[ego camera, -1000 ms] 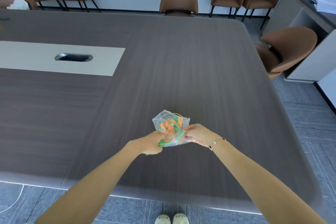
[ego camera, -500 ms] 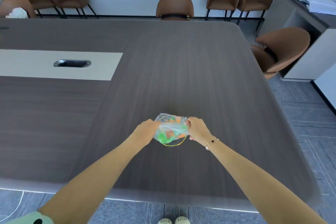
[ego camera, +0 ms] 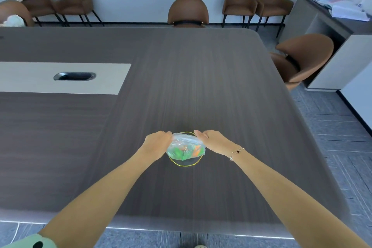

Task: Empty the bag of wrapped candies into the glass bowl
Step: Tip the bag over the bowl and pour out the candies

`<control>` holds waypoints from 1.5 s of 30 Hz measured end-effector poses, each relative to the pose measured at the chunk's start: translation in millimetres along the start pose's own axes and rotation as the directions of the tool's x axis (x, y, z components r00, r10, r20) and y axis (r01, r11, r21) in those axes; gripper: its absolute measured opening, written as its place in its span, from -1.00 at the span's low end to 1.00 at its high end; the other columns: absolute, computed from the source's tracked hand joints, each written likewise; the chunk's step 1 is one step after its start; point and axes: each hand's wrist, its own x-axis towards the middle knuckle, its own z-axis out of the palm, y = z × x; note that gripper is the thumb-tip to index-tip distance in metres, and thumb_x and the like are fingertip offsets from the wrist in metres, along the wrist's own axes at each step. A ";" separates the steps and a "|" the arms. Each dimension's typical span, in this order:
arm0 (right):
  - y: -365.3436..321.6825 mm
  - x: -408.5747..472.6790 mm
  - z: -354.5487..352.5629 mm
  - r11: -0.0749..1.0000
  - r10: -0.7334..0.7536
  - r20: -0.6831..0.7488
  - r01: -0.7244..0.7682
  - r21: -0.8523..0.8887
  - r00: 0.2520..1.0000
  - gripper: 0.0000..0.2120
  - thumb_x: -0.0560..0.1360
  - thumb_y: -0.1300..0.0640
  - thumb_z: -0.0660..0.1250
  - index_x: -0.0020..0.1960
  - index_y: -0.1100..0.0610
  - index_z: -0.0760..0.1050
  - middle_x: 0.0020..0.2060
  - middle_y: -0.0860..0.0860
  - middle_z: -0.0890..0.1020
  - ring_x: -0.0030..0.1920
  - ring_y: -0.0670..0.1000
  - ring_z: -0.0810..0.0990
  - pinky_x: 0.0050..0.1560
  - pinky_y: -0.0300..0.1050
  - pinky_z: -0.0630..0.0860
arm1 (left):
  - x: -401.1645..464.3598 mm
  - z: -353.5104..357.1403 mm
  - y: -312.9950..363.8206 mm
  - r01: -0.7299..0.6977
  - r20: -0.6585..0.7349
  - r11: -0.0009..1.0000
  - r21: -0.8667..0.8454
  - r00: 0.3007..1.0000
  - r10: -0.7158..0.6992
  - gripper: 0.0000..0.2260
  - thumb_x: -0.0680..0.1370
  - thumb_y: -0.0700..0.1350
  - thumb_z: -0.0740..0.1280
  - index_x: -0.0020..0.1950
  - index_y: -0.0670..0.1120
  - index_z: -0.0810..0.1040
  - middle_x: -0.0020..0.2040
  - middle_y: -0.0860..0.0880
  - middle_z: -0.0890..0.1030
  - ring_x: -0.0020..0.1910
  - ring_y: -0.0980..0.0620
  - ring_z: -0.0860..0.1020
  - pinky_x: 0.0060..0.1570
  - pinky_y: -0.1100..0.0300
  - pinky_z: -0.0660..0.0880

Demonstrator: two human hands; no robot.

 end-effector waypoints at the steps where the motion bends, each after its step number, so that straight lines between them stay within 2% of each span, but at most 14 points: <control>1: -1.7 -0.6 -1.9 1.000 -0.010 0.012 0.010 0.004 1.000 -0.48 0.53 -0.26 0.11 -0.16 0.22 0.43 -0.26 0.00 0.47 -0.26 0.01 0.42 -0.23 -0.12 0.33 | 1.7 -0.3 -1.0 0.002 -0.011 1.000 -0.002 1.000 -0.002 -0.87 0.59 -0.28 0.16 0.09 -0.21 0.44 0.02 -0.16 0.62 -0.03 -0.21 0.61 -0.16 0.01 0.49; 4: -3.1 1.3 -6.6 0.994 -0.070 0.039 0.074 -0.087 0.997 -0.51 0.48 -0.18 0.27 0.05 0.27 0.50 -0.15 0.00 0.48 -0.15 0.01 0.43 -0.17 -0.11 0.33 | 6.9 -2.8 -3.1 -0.002 -0.038 1.000 -0.017 0.999 0.001 -0.95 0.59 -0.27 0.17 -0.02 -0.16 0.39 -0.13 -0.11 0.55 -0.05 -0.21 0.60 -0.22 0.03 0.41; 5: -3.4 2.9 -8.2 0.991 -0.089 0.028 0.091 -0.095 0.996 -0.56 0.49 -0.12 0.29 0.03 0.29 0.49 -0.15 0.00 0.47 -0.15 0.02 0.42 -0.17 -0.11 0.33 | 8.6 -3.6 -3.8 -0.007 -0.050 1.000 -0.017 0.999 0.006 -0.92 0.59 -0.27 0.18 -0.08 -0.13 0.33 -0.21 -0.07 0.47 -0.06 -0.21 0.60 -0.22 0.03 0.42; 7: -4.8 5.5 -11.6 0.990 -0.119 0.001 0.119 -0.082 0.993 -0.69 0.50 -0.02 0.31 -0.15 0.25 0.45 -0.23 0.00 0.45 -0.21 0.02 0.39 -0.24 -0.13 0.31 | 10.9 -6.1 -3.5 -0.013 -0.066 0.999 -0.031 0.998 0.011 -0.85 0.59 -0.27 0.19 -0.11 -0.10 0.26 -0.24 -0.04 0.42 -0.07 -0.21 0.60 -0.20 0.00 0.47; 10: -9.9 6.7 -16.5 0.985 -0.151 -0.015 0.149 -0.085 0.988 -0.64 0.50 0.07 0.32 -0.38 0.10 0.25 -0.38 -0.05 0.33 -0.39 -0.04 0.26 -0.38 -0.19 0.20 | 13.7 -13.0 -2.1 -0.011 -0.083 0.999 -0.050 0.996 0.007 -0.96 0.61 -0.25 0.17 -0.03 -0.16 0.39 -0.11 -0.14 0.54 -0.06 -0.22 0.60 -0.12 -0.05 0.52; 14: -18.1 7.5 -21.2 0.982 -0.185 -0.066 0.182 -0.042 0.981 -0.55 0.48 0.22 0.30 -0.39 0.08 0.06 -0.41 -0.04 0.20 -0.43 -0.03 0.10 -0.42 -0.18 0.08 | 18.7 -23.4 -2.4 -0.002 -0.102 0.997 -0.071 0.995 -0.006 -0.88 0.63 -0.21 0.16 0.06 -0.23 0.43 -0.04 -0.17 0.56 -0.04 -0.24 0.59 -0.13 -0.03 0.48; 16: -22.4 8.7 -24.8 0.982 -0.188 -0.086 0.186 -0.030 0.978 -0.56 0.48 0.25 0.28 -0.39 0.07 0.05 -0.41 -0.04 0.19 -0.44 -0.03 0.10 -0.43 -0.19 0.08 | 21.0 -29.0 -4.6 -0.010 -0.134 0.997 -0.078 0.991 0.000 -0.88 0.63 -0.20 0.14 0.02 -0.22 0.43 -0.10 -0.17 0.52 -0.05 -0.25 0.59 -0.13 -0.05 0.49; 19: -27.0 10.0 -29.8 0.983 -0.185 -0.096 0.183 -0.030 0.978 -0.57 0.48 0.25 0.27 -0.40 0.08 0.08 -0.41 -0.04 0.22 -0.45 -0.04 0.13 -0.43 -0.20 0.11 | 22.6 -34.9 -7.0 -0.011 -0.151 0.996 -0.083 0.989 -0.002 -0.87 0.64 -0.19 0.12 -0.01 -0.21 0.42 -0.17 -0.10 0.44 -0.07 -0.25 0.58 -0.15 -0.05 0.49; 22: -28.9 10.6 -33.4 0.982 -0.190 -0.085 0.188 -0.029 0.978 -0.57 0.49 0.24 0.28 -0.41 0.09 0.09 -0.41 -0.04 0.23 -0.45 -0.05 0.14 -0.44 -0.22 0.12 | 21.6 -37.1 -6.9 -0.009 -0.157 0.995 -0.095 0.988 -0.006 -0.82 0.65 -0.16 0.10 0.04 -0.23 0.44 -0.12 -0.15 0.51 -0.10 -0.22 0.58 -0.15 -0.04 0.48; 25: -30.7 9.6 -38.4 0.979 -0.199 -0.079 0.195 -0.057 0.977 -0.58 0.49 0.20 0.29 -0.42 0.10 0.12 -0.42 -0.03 0.24 -0.45 -0.05 0.16 -0.43 -0.22 0.13 | 19.4 -38.4 -7.5 -0.022 -0.170 0.992 -0.122 0.985 0.001 -0.74 0.67 -0.09 0.06 0.03 -0.23 0.44 -0.12 -0.16 0.52 -0.19 -0.16 0.49 -0.19 0.02 0.40; 28: -32.3 8.9 -42.5 0.979 -0.199 -0.088 0.193 -0.071 0.976 -0.61 0.50 0.19 0.29 -0.42 0.11 0.19 -0.42 -0.03 0.29 -0.44 -0.06 0.22 -0.41 -0.22 0.18 | 18.6 -41.6 -7.2 -0.032 -0.166 0.993 -0.115 0.986 0.013 -0.74 0.67 -0.10 0.06 0.03 -0.24 0.44 -0.10 -0.17 0.52 -0.18 -0.17 0.50 -0.18 0.01 0.41; 33: -34.8 6.6 -46.4 0.978 -0.201 -0.105 0.194 -0.072 0.974 -0.59 0.51 0.18 0.28 -0.42 0.10 0.15 -0.43 -0.04 0.26 -0.45 -0.06 0.19 -0.43 -0.22 0.15 | 19.1 -47.6 -4.7 -0.040 -0.189 0.994 -0.103 0.982 0.020 -0.76 0.67 -0.12 0.07 0.04 -0.23 0.45 -0.04 -0.19 0.58 -0.09 -0.22 0.58 -0.18 0.00 0.44; 39: -43.0 2.1 -57.2 0.971 -0.237 -0.122 0.230 -0.070 0.964 -0.56 0.49 0.18 0.28 -0.40 0.09 0.08 -0.44 -0.04 0.19 -0.44 -0.06 0.13 -0.42 -0.21 0.10 | 17.3 -61.6 -5.3 -0.054 -0.235 0.994 -0.095 0.972 0.030 -0.71 0.68 -0.07 0.04 0.04 -0.24 0.45 -0.12 -0.16 0.52 -0.08 -0.23 0.58 -0.18 0.01 0.42; 45: -54.4 0.0 -66.9 0.961 -0.273 -0.144 0.263 -0.085 0.951 -0.56 0.49 0.18 0.28 -0.41 0.10 0.07 -0.44 -0.04 0.19 -0.44 -0.05 0.13 -0.41 -0.20 0.11 | 14.4 -74.6 -7.2 -0.064 -0.277 0.993 -0.101 0.960 0.034 -0.68 0.69 -0.05 0.02 0.04 -0.25 0.44 -0.03 -0.21 0.57 -0.07 -0.25 0.57 -0.13 -0.03 0.47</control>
